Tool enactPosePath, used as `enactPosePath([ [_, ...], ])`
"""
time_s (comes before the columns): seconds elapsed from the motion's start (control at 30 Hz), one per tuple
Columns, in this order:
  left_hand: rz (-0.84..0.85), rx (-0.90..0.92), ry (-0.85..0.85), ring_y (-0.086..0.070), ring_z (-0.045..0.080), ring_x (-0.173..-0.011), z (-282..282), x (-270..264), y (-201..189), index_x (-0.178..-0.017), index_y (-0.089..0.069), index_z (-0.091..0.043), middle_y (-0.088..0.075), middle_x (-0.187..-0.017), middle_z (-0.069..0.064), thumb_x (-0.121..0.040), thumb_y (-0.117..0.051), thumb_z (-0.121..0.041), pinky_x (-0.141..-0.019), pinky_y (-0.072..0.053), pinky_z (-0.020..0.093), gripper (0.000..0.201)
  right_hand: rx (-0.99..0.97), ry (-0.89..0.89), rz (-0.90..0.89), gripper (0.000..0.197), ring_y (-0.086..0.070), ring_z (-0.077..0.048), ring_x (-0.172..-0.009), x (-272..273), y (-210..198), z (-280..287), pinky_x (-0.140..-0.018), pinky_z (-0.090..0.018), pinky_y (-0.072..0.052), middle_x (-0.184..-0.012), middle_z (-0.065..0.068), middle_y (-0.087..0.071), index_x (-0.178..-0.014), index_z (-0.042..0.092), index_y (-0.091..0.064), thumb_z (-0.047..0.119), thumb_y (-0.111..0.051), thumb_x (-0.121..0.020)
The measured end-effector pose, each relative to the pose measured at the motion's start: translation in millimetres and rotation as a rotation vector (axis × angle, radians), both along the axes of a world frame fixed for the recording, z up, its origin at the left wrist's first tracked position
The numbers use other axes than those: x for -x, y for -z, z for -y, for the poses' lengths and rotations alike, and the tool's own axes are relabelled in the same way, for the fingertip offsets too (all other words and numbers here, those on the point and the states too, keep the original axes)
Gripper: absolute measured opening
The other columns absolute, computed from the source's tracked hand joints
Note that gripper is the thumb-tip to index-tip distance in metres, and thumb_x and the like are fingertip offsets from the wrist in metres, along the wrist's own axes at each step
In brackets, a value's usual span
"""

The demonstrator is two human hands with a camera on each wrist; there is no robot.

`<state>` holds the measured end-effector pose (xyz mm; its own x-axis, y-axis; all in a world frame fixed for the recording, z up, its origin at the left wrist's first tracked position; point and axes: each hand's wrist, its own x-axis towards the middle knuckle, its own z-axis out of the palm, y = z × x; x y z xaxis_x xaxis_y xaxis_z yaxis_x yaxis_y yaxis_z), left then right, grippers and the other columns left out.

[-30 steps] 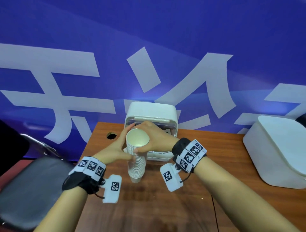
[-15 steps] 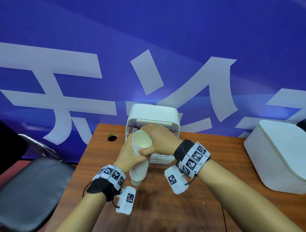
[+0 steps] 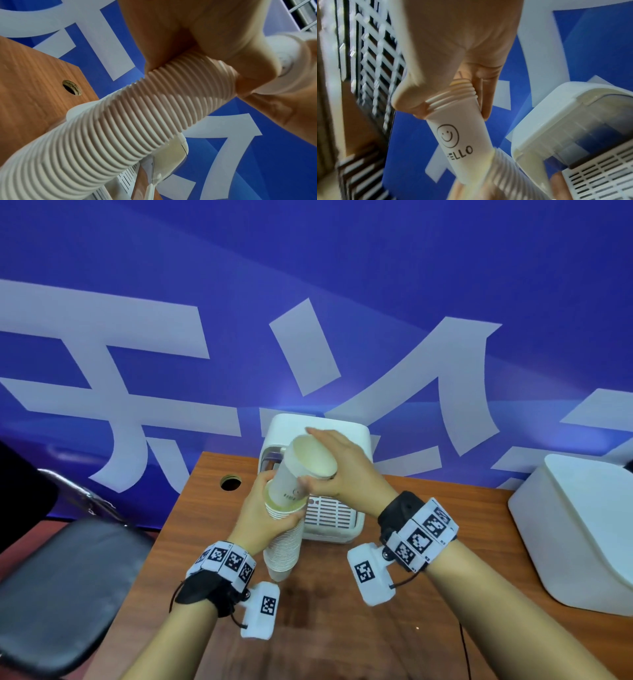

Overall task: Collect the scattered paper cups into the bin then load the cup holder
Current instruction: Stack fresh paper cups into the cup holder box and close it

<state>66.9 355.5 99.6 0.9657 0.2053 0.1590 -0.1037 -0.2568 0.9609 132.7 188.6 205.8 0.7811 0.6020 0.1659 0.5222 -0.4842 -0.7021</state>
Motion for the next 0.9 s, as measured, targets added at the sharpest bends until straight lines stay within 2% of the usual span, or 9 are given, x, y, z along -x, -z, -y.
enactPosePath([
  [0.1,0.066,0.005,-0.052,-0.056,-0.009,-0.096,-1,-4,-1,-0.116,-0.047,-0.019,-0.057,-0.109,-0.009,-0.053,-0.077,-0.043,-0.080,-0.043,0.005,0.074,-0.201,0.148,-0.043,0.074,-0.048,-0.008,-0.118,-18,1,22,-0.100,-0.022,-0.037,-0.126,0.010,-0.052,-0.136,0.020,-0.050,0.047,-0.072,-0.070],
  [0.17,0.091,-0.001,-0.061,-0.054,-0.011,-0.100,-1,-6,-1,-0.116,-0.048,-0.014,-0.055,-0.112,-0.012,-0.054,-0.077,-0.041,-0.085,-0.040,0.004,0.074,-0.236,0.206,-0.026,0.072,-0.050,-0.010,-0.113,-25,10,37,-0.095,-0.023,-0.040,-0.121,0.009,-0.051,-0.131,0.024,-0.051,0.052,-0.068,-0.068],
  [0.33,0.070,0.053,-0.059,-0.055,-0.006,-0.104,-1,-10,2,-0.119,-0.047,-0.013,-0.056,-0.116,-0.008,-0.055,-0.080,-0.038,-0.090,-0.042,0.010,0.076,-0.078,0.225,-0.014,0.069,-0.044,-0.005,-0.110,-32,60,60,-0.096,-0.023,-0.038,-0.122,0.007,-0.043,-0.131,0.020,-0.047,0.035,-0.080,-0.073],
  [0.43,0.033,0.088,-0.044,-0.056,0.004,-0.109,0,-13,2,-0.120,-0.048,-0.015,-0.057,-0.119,-0.003,-0.055,-0.084,-0.035,-0.094,-0.045,0.020,0.078,0.049,0.196,-0.036,0.077,-0.043,-0.003,-0.109,-41,95,67,-0.095,-0.026,-0.041,-0.128,0.008,-0.041,-0.133,0.023,-0.044,0.047,-0.078,-0.070],
  [0.57,-0.004,0.133,-0.053,-0.056,0.016,-0.111,3,-22,2,-0.118,-0.049,-0.017,-0.057,-0.122,0.006,-0.051,-0.087,-0.031,-0.097,-0.046,0.036,0.079,0.138,0.177,-0.063,0.074,-0.055,-0.015,-0.107,-59,132,64,-0.088,-0.035,-0.051,-0.125,0.003,-0.046,-0.125,0.025,-0.047,0.061,-0.068,-0.065],
  [0.63,-0.017,0.144,-0.049,-0.057,0.012,-0.110,5,-28,0,-0.116,-0.050,-0.017,-0.057,-0.121,0.005,-0.050,-0.087,-0.030,-0.097,-0.046,0.034,0.077,0.182,0.182,-0.089,0.073,-0.055,-0.015,-0.108,-67,151,60,-0.087,-0.035,-0.051,-0.123,0.004,-0.050,-0.124,0.025,-0.046,0.063,-0.069,-0.066],
  [0.73,-0.029,0.155,-0.032,-0.056,0.002,-0.106,4,-33,-1,-0.115,-0.051,-0.018,-0.057,-0.116,-0.002,-0.049,-0.086,-0.030,-0.094,-0.046,0.023,0.076,0.229,0.205,-0.158,0.078,-0.054,-0.016,-0.113,-74,174,52,-0.092,-0.032,-0.048,-0.127,0.003,-0.052,-0.128,0.022,-0.046,0.061,-0.071,-0.066],
  [0.83,-0.050,0.164,0.015,-0.056,0.010,-0.108,2,-37,0,-0.119,-0.048,-0.011,-0.057,-0.119,0.005,-0.049,-0.086,-0.028,-0.093,-0.046,0.025,0.081,0.238,0.279,-0.191,0.074,-0.053,-0.016,-0.113,-81,191,38,-0.090,-0.028,-0.044,-0.125,0.001,-0.053,-0.129,0.018,-0.047,0.054,-0.072,-0.069],
  [0.9,-0.056,0.158,0.048,-0.056,0.014,-0.109,-2,-40,1,-0.118,-0.048,-0.011,-0.056,-0.120,0.009,-0.050,-0.085,-0.028,-0.095,-0.046,0.027,0.079,0.221,0.357,-0.202,0.071,-0.054,-0.021,-0.112,-88,201,26,-0.091,-0.032,-0.046,-0.124,-0.003,-0.054,-0.126,0.017,-0.049,0.051,-0.073,-0.069],
])
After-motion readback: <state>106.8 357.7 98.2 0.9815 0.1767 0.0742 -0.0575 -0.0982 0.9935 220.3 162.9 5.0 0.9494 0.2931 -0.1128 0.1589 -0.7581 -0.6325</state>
